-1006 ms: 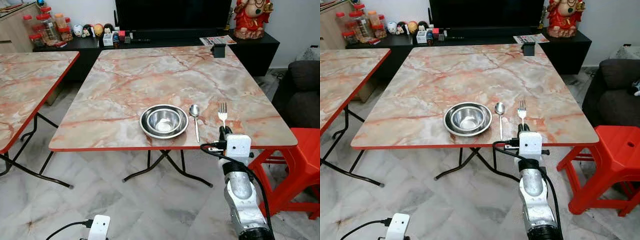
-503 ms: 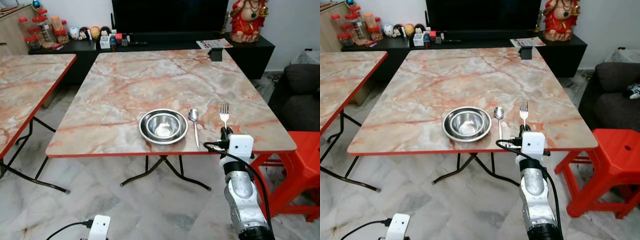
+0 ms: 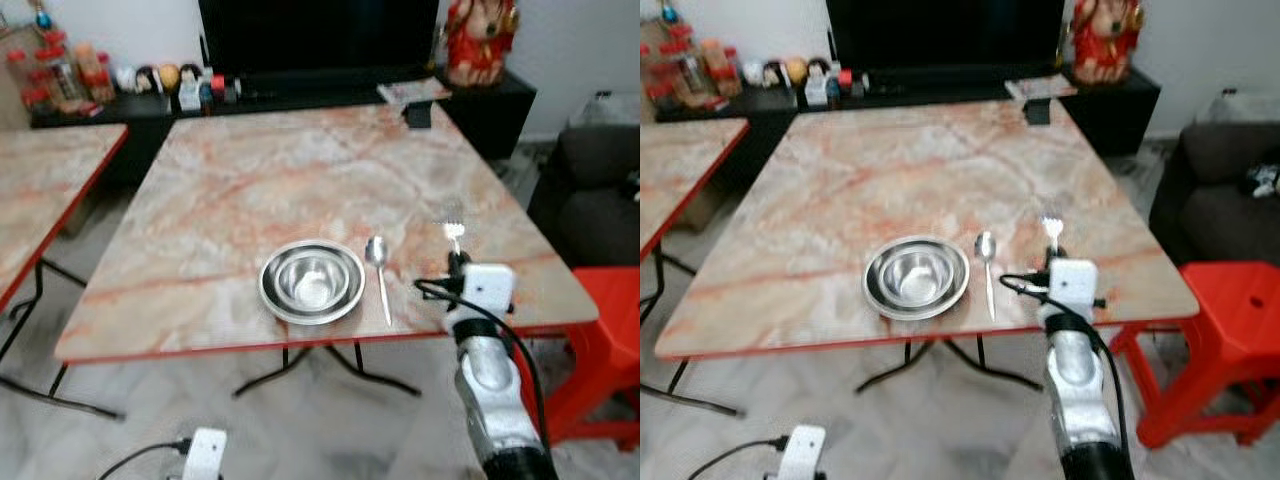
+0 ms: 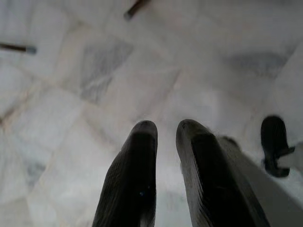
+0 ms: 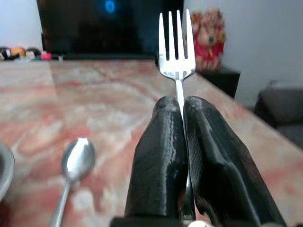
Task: Setting the table
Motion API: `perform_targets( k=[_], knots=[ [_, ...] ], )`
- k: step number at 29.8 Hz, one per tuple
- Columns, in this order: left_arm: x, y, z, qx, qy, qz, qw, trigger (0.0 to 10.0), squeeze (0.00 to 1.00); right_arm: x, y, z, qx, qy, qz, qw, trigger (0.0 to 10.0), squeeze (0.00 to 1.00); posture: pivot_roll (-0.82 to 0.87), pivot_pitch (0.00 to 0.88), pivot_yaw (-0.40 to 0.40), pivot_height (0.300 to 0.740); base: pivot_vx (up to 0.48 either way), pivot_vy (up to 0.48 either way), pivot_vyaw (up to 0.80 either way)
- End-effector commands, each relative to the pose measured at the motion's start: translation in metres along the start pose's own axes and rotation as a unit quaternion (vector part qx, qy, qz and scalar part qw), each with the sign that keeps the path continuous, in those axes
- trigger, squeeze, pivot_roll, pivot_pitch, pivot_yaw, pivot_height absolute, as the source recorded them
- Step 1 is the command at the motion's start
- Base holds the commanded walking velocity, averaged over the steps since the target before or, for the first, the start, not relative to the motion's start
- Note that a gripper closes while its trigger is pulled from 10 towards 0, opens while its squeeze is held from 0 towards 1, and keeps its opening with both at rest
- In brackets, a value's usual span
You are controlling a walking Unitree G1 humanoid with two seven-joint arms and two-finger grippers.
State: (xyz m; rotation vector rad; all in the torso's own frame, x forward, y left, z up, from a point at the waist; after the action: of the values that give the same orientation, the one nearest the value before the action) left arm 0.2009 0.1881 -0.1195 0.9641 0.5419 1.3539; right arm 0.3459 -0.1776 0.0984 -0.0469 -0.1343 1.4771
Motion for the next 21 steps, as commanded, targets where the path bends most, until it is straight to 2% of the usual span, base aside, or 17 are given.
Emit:
perform_targets(
  k=[1, 6, 17, 21],
  knots=[
    [0.007, 0.001, -0.008, 0.011, 0.001, 0.008, 1.0, 10.0, 0.0, 0.011, -0.001, 0.001, -0.002, -0.012, 0.01, 1.0, 10.0, 0.0, -0.1, 0.0, 0.014, 0.74, 0.326, 0.0, 0.0],
    [0.007, 0.001, -0.007, 0.011, 0.003, 0.009, 1.0, 10.0, 0.0, 0.012, 0.0, 0.001, -0.002, -0.013, 0.012, 1.0, 10.0, 0.0, -0.1, 0.0, 0.014, 0.74, 0.322, 0.0, 0.0],
    [0.006, 0.001, -0.006, 0.008, 0.007, 0.007, 1.0, 10.0, 0.0, 0.01, 0.005, -0.005, 0.009, -0.011, 0.017, 1.0, 10.0, 0.0, -0.1, 0.0, 0.013, 0.74, 0.0, 0.0, 0.0],
    [0.004, 0.001, -0.008, 0.01, 0.007, 0.004, 1.0, 10.0, 0.0, 0.001, 0.01, -0.02, 0.053, -0.003, 0.043, 0.998, 10.0, 0.0, -0.11, 0.0, 0.016, 0.74, 0.0, 0.0, 0.0]
  ],
)
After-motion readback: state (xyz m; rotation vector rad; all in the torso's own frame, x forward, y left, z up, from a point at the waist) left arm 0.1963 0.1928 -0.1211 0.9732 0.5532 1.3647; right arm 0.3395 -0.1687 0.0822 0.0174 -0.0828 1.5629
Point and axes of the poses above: a point about 5 cm out from each wrist's last joint towards the gripper, its own y axis pointing back from the gripper into the wrist, its own z axis along the axis of the wrist's last joint, x = y × z, the point moved 4 cm from there along -y, pointing out of the wrist towards the gripper, and after that the axes turned 8 degrees about -y, right-handed, at the moved point
